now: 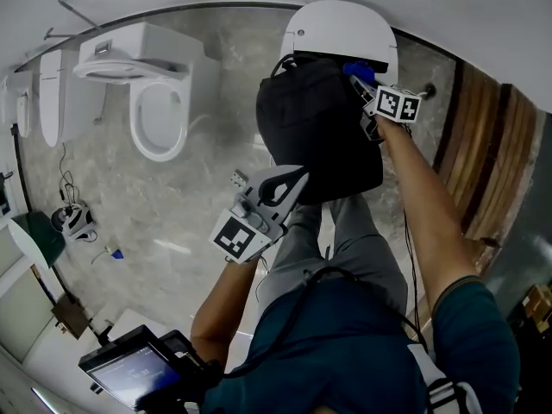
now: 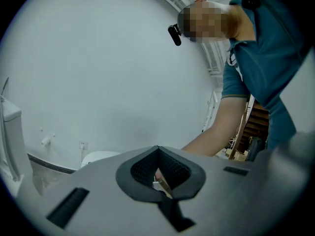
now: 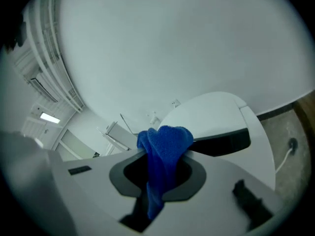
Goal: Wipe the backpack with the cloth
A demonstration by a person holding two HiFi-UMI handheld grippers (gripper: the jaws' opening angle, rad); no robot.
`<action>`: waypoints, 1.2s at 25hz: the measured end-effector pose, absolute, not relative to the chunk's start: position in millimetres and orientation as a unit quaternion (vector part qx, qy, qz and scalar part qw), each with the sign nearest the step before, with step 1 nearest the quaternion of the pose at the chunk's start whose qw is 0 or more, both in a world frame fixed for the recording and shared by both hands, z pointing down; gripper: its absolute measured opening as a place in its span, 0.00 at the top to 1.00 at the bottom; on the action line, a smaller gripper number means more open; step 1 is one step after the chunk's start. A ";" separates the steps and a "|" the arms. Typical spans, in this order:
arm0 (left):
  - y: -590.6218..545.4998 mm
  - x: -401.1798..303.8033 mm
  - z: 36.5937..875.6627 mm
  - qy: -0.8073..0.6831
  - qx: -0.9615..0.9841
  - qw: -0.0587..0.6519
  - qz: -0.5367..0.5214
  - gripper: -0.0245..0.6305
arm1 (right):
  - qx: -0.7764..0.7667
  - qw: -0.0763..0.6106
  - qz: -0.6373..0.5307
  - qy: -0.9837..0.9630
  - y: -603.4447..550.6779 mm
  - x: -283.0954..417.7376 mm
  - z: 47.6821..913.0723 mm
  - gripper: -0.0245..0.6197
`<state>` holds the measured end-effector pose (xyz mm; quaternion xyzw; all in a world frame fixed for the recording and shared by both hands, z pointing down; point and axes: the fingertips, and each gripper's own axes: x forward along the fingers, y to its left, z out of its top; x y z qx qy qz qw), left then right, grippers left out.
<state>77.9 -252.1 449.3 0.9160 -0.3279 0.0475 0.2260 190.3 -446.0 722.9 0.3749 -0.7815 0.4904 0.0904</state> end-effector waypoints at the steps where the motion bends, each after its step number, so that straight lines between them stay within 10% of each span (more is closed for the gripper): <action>1: -252.3 78.6 448.9 -0.328 0.916 0.226 0.047 0.96 | 0.372 0.092 0.491 -0.782 -442.0 190.0 723.4 0.90; 12: -262.9 81.9 441.5 -0.331 0.916 0.222 0.036 0.96 | 0.426 0.105 0.603 -0.666 -239.9 297.3 776.9 0.90; 22: -251.2 66.1 453.2 -0.341 0.909 0.235 0.052 0.96 | 0.321 0.070 0.512 -0.794 -445.5 192.3 716.8 0.90; 30: -258.0 76.2 451.2 -0.336 0.910 0.235 0.054 0.96 | 0.308 0.070 0.584 -0.748 -333.1 249.3 732.2 0.90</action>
